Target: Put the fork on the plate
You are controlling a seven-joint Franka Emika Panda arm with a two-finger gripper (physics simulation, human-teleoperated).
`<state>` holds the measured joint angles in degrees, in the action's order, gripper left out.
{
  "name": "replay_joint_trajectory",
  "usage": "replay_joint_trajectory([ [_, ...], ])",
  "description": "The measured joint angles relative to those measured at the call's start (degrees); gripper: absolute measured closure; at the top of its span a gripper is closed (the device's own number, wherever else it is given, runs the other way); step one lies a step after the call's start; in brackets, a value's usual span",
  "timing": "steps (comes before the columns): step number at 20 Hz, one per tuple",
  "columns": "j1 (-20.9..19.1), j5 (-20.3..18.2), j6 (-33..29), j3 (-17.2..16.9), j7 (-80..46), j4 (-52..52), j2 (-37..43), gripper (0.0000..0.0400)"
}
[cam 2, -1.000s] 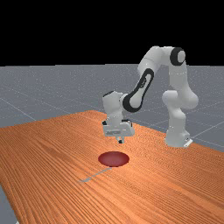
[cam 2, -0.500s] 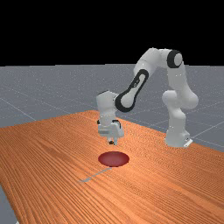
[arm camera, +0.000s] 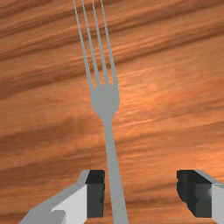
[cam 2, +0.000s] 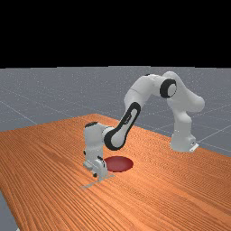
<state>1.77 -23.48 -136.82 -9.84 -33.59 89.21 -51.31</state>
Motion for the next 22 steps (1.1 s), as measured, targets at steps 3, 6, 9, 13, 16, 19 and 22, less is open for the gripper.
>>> replay_joint_trajectory([
  [3,0.6,1.0,-0.9,-0.6,-1.5,-2.9,-1.9,0.016],
  [6,1.4,1.7,-2.0,-1.5,-3.9,-3.4,-2.5,0.0192],
  [9,3.9,4.2,-3.4,-3.8,-7.2,-3.5,-3.3,0.0236],
  [13,5.2,5.3,-6.1,-4.8,-7.7,-2.7,-3.3,0.025],
  [16,5.6,5.0,-7.1,-4.9,-7.6,0.2,-1.6,0.0309],
  [19,6.0,4.6,-7.0,-5.3,-7.2,5.6,4.9,0.0309],
  [22,6.5,4.3,-6.9,-5.8,-6.9,9.9,11.5,0.031],
])
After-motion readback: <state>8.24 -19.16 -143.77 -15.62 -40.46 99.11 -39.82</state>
